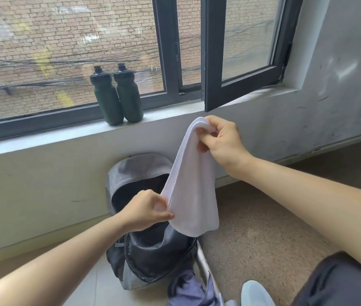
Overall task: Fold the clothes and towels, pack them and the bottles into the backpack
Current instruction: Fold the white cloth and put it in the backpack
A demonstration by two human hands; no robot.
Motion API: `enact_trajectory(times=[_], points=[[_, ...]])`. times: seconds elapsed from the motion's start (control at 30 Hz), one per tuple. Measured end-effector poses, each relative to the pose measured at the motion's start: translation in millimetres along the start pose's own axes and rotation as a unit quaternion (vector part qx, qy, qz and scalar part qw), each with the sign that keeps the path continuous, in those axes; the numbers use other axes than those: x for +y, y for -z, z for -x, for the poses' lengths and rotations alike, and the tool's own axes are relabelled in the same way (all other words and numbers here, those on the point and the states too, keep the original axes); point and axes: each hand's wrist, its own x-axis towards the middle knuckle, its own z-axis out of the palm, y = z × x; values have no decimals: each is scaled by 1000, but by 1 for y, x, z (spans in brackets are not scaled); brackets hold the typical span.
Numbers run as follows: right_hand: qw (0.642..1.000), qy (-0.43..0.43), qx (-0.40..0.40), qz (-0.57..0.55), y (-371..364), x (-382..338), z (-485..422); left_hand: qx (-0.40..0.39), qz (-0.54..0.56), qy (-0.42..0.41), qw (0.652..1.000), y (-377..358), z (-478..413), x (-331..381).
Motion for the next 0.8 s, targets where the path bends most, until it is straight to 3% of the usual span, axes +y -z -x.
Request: enact_trajectory(times=[0.2,0.6,0.7,0.8], points=[[996,-38,59,53,14,20,-9,49,-32,25,998,11,-3,-10],[973,-166,87,139,44,57,-19,209,105,0,972,35,5,-11],[975,-171,70,126,43,58,-19,181,115,12,977,35,3,-19],[979,-155,82,99,42,57,-21,81,4,5,997,32,4,-26]])
